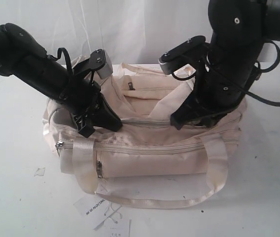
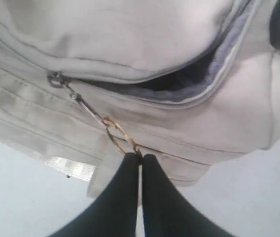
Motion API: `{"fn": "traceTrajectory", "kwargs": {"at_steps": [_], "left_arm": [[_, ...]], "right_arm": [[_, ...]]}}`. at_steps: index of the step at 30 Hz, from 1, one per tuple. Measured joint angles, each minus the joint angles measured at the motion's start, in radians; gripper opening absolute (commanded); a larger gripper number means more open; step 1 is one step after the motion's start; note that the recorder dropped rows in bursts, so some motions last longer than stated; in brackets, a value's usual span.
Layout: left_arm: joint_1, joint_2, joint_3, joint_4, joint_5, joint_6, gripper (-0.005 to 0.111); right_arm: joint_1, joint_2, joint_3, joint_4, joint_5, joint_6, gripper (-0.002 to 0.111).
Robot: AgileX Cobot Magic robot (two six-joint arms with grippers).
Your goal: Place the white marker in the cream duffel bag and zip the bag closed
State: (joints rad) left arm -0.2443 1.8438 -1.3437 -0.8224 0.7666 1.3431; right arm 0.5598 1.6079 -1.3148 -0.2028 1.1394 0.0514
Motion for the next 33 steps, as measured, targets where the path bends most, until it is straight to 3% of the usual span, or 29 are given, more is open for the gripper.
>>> {"fn": "traceTrajectory", "kwargs": {"at_steps": [21, 24, 30, 33], "left_arm": [[0.000, 0.000, 0.000, 0.013, -0.006, -0.004, 0.002], [0.000, 0.000, 0.000, 0.011, -0.008, -0.004, 0.015], [-0.002, -0.022, 0.000, -0.012, 0.001, -0.004, 0.059], [-0.017, -0.044, 0.000, -0.054, -0.005, 0.012, 0.064]], "right_arm": [[-0.131, 0.000, 0.000, -0.023, 0.006, -0.061, 0.000], [-0.131, 0.000, 0.000, -0.020, -0.034, -0.066, 0.000], [-0.131, 0.000, 0.000, -0.016, -0.105, -0.066, 0.000], [-0.131, 0.000, 0.000, -0.016, -0.112, -0.066, 0.000]]}}
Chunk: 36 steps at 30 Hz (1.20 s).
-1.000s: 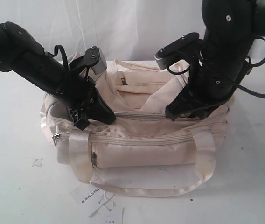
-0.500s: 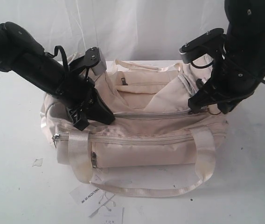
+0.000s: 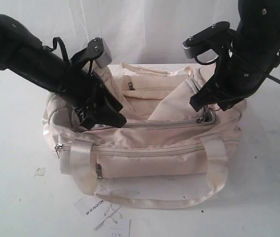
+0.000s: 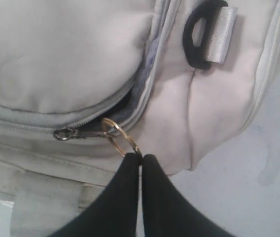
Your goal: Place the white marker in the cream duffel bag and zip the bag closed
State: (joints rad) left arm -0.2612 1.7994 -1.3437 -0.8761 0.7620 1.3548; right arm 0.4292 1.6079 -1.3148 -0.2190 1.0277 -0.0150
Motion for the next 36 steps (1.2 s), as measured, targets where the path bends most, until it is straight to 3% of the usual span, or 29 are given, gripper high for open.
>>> {"fn": "traceTrajectory", "kwargs": {"at_steps": [4, 7, 10, 17, 19, 23, 32, 36], "left_arm": [[-0.072, -0.005, 0.000, -0.042, -0.061, 0.086, 0.064], [-0.191, 0.022, 0.000, -0.046, -0.252, 0.164, 0.064], [-0.237, 0.036, 0.000, -0.065, -0.413, 0.175, 0.064], [-0.243, 0.111, 0.000, -0.097, -0.320, 0.140, 0.064], [-0.252, 0.126, 0.000, -0.097, -0.298, 0.129, 0.053], [-0.272, 0.130, 0.000, -0.099, -0.419, 0.006, 0.002], [-0.274, 0.054, 0.000, -0.092, -0.478, -0.071, 0.000], [-0.274, 0.031, 0.000, -0.092, -0.390, -0.071, 0.000]], "right_arm": [[0.000, 0.000, 0.000, 0.000, -0.002, 0.000, 0.000], [0.000, 0.000, 0.000, 0.000, -0.004, 0.000, 0.000], [0.000, 0.000, 0.000, 0.000, -0.006, 0.000, 0.000], [0.000, 0.000, 0.000, 0.044, -0.018, 0.000, 0.000], [0.000, 0.000, 0.000, 0.051, -0.018, 0.000, 0.000], [0.000, 0.000, 0.000, 0.053, -0.018, 0.000, 0.000], [-0.049, 0.000, 0.000, 0.040, -0.046, 0.000, 0.000], [-0.127, 0.000, 0.000, 0.054, -0.080, -0.006, 0.000]]}}
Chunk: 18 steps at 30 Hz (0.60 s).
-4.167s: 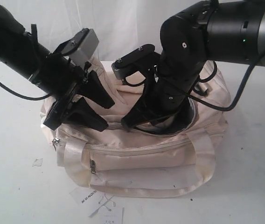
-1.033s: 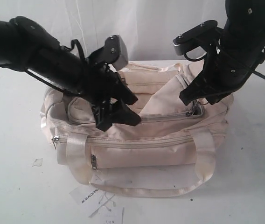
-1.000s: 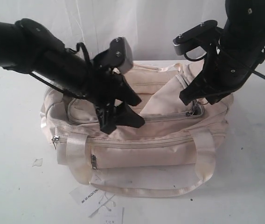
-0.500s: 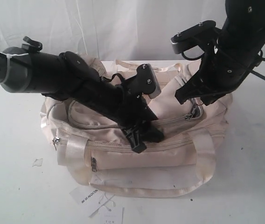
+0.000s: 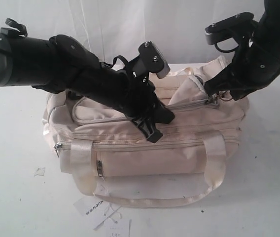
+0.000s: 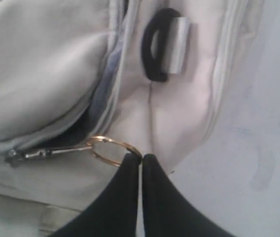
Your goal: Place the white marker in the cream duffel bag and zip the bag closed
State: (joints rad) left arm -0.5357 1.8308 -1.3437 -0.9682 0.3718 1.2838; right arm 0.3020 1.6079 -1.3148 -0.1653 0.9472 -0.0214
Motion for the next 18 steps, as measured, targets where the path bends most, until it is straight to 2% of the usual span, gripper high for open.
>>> {"fn": "traceTrajectory", "kwargs": {"at_steps": [6, 18], "left_arm": [[0.000, 0.000, 0.000, 0.000, 0.045, 0.000, 0.000], [0.000, -0.002, 0.000, -0.006, 0.040, 0.000, 0.000]], "right_arm": [[-0.070, 0.000, 0.000, -0.004, -0.127, -0.023, 0.000], [-0.081, 0.002, 0.004, 0.048, -0.385, -0.025, 0.000]]}}
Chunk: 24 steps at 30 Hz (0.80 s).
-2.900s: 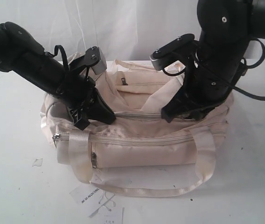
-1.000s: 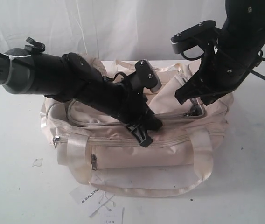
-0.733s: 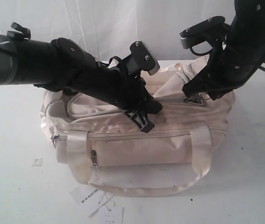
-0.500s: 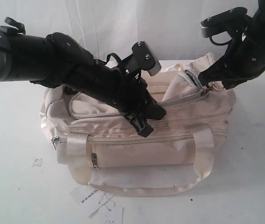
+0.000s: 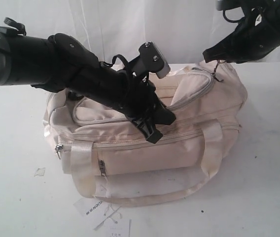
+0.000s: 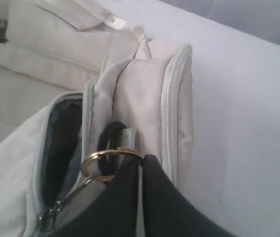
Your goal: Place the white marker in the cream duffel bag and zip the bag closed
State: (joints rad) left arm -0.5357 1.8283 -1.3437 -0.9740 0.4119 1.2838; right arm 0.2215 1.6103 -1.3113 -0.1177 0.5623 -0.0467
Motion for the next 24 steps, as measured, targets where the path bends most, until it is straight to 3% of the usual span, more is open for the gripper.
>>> {"fn": "traceTrajectory", "kwargs": {"at_steps": [6, 12, 20, 24], "left_arm": [[0.000, -0.003, -0.002, 0.004, 0.008, 0.000, 0.000], [0.000, -0.003, -0.002, 0.053, 0.024, -0.002, 0.001], [-0.010, -0.003, -0.002, 0.076, 0.021, -0.002, 0.057], [-0.057, -0.003, -0.002, 0.082, -0.078, 0.040, 0.064]], "right_arm": [[0.000, 0.108, 0.004, 0.004, -0.130, 0.000, 0.000], [0.000, 0.159, 0.005, 0.010, -0.144, 0.000, 0.000], [-0.002, 0.159, 0.005, 0.005, -0.122, 0.000, 0.000], [-0.002, 0.159, 0.005, 0.002, -0.116, 0.000, 0.000]]}}
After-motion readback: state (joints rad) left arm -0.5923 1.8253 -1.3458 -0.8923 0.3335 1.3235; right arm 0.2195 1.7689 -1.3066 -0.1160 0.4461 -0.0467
